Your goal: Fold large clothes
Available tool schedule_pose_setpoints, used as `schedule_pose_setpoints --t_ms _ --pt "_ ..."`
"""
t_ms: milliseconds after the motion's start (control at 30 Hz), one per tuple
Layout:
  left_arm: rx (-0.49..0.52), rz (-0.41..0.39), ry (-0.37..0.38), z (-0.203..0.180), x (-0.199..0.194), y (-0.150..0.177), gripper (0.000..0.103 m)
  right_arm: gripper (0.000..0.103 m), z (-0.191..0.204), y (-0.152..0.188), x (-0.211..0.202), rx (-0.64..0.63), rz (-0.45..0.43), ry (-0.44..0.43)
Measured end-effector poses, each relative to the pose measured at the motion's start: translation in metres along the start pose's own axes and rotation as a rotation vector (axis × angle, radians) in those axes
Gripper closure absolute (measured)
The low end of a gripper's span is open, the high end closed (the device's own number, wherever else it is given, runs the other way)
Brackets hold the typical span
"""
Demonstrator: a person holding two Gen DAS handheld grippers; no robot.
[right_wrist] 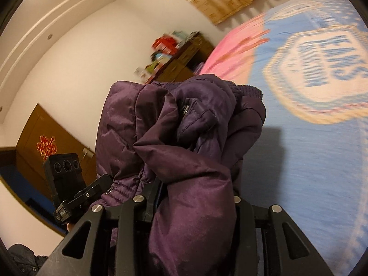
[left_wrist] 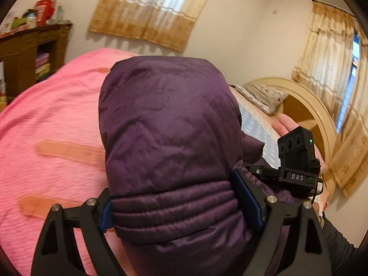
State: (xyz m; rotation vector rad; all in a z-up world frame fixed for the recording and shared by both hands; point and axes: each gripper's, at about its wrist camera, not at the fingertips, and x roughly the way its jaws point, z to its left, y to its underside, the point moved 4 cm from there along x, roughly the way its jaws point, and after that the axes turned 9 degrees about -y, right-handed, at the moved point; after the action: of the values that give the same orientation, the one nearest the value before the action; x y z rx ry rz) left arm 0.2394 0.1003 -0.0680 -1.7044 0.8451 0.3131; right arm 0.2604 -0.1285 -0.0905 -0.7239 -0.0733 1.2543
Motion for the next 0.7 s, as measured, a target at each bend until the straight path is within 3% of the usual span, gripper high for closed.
schedule_pose_setpoints --t_ms 467,700 --pt "-0.144 -0.047 -0.169 0.091 -0.021 0.005 0.013 0.068 0.036 -0.02 0.162 -0.052 0.181 -0.098" --pt "-0.192 -0.058 -0.216 0.121 -0.023 0.006 0.013 0.068 0.042 -0.024 0.214 -0.064 0.244 -0.121"
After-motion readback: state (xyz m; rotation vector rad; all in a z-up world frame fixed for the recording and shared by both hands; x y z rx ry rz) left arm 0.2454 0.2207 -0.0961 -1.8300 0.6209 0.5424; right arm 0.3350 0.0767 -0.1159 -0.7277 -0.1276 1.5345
